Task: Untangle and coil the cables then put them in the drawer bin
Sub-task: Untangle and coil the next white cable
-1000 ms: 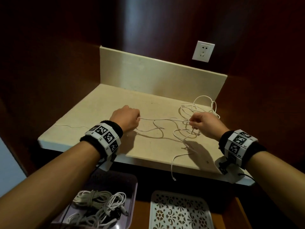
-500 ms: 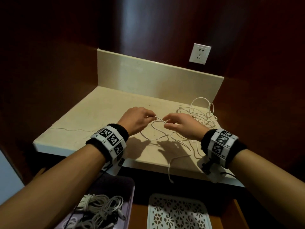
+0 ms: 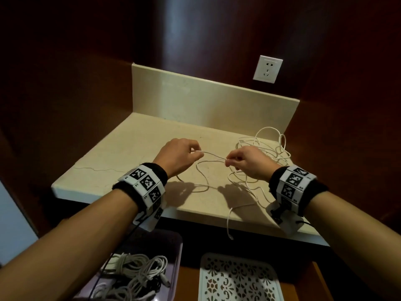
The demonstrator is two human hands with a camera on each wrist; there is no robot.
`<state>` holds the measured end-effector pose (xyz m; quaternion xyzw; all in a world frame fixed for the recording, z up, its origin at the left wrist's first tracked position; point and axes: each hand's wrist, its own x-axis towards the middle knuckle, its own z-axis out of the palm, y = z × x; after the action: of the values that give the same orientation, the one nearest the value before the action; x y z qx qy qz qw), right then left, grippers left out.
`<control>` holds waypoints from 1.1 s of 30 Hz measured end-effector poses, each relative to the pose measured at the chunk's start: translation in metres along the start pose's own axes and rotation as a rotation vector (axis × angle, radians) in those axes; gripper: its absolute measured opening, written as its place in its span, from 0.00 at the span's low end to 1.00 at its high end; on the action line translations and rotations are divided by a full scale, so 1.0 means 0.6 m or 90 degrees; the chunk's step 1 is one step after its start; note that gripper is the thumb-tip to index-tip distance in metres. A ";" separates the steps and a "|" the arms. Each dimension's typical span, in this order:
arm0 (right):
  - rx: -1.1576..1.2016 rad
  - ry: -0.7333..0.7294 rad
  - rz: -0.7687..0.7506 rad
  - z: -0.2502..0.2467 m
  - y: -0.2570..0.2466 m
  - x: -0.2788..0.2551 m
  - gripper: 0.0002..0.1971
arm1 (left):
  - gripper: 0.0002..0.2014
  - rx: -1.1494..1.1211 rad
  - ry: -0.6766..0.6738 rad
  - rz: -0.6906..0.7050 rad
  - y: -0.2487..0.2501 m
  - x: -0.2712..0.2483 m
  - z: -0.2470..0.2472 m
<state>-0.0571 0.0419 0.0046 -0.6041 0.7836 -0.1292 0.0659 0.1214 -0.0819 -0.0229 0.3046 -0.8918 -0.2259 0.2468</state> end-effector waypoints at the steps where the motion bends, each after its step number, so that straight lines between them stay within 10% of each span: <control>1: -0.015 0.018 0.018 -0.001 0.014 0.002 0.10 | 0.10 0.004 0.002 -0.010 -0.003 -0.001 -0.003; 10: -0.138 0.015 0.196 -0.018 0.110 -0.008 0.11 | 0.13 0.026 -0.021 -0.037 -0.038 -0.008 -0.024; 18: -0.074 0.049 -0.022 0.021 -0.003 0.008 0.27 | 0.14 0.065 -0.044 0.020 -0.010 -0.004 -0.008; 22: -0.084 0.032 -0.099 0.035 -0.035 0.026 0.16 | 0.15 0.072 -0.061 0.041 -0.004 -0.005 -0.005; 33: -0.040 0.071 -0.013 0.020 0.002 0.045 0.10 | 0.13 0.082 0.000 0.014 -0.028 -0.007 -0.031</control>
<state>-0.0620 0.0144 -0.0058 -0.6055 0.7836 -0.1389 0.0015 0.1425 -0.0955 -0.0189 0.3103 -0.9076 -0.1655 0.2295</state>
